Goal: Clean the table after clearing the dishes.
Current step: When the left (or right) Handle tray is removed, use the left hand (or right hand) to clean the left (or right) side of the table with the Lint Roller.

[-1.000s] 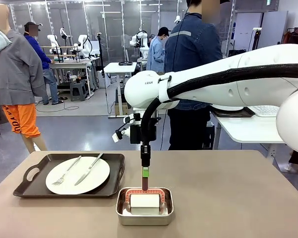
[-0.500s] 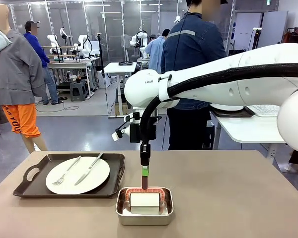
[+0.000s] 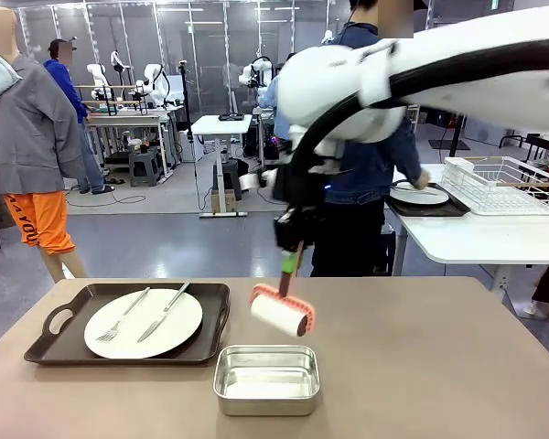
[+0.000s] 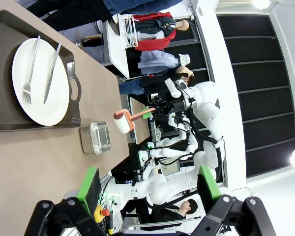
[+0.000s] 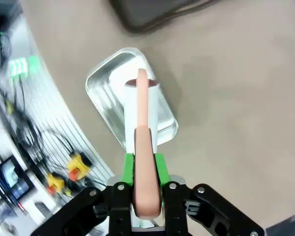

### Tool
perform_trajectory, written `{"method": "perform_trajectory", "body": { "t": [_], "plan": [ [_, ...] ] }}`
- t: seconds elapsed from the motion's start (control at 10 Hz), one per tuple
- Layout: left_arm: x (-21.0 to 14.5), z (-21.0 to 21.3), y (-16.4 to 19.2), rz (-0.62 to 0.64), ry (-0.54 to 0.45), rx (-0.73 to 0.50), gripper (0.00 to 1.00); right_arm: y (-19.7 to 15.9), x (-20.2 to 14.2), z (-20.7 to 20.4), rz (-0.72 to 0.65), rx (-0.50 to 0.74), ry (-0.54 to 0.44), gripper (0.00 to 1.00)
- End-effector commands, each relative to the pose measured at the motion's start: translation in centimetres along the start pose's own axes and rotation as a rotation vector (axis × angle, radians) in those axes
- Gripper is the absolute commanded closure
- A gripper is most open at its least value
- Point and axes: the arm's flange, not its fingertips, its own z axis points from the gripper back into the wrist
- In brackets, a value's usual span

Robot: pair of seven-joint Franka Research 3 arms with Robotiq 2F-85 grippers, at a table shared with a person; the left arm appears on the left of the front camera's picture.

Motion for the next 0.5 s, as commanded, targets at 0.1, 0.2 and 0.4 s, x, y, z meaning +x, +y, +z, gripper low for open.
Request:
{"method": "perform_trajectory", "body": {
  "t": [0.1,0.2,0.4],
  "plan": [
    [-0.3,0.2,-0.2,-0.001,0.008,-0.007,0.0,-4.3,-10.7,-1.1,-0.567,-0.037,-0.28,1.0],
    [-0.3,0.2,-0.2,-0.001,0.008,-0.007,0.0,-5.6,-13.1,-1.0,-0.665,-0.01,-0.376,1.0],
    [-0.3,0.2,-0.2,-0.001,0.008,-0.007,0.0,-8.4,-15.7,-1.8,-0.814,0.057,-0.481,1.0]
  ]
}}
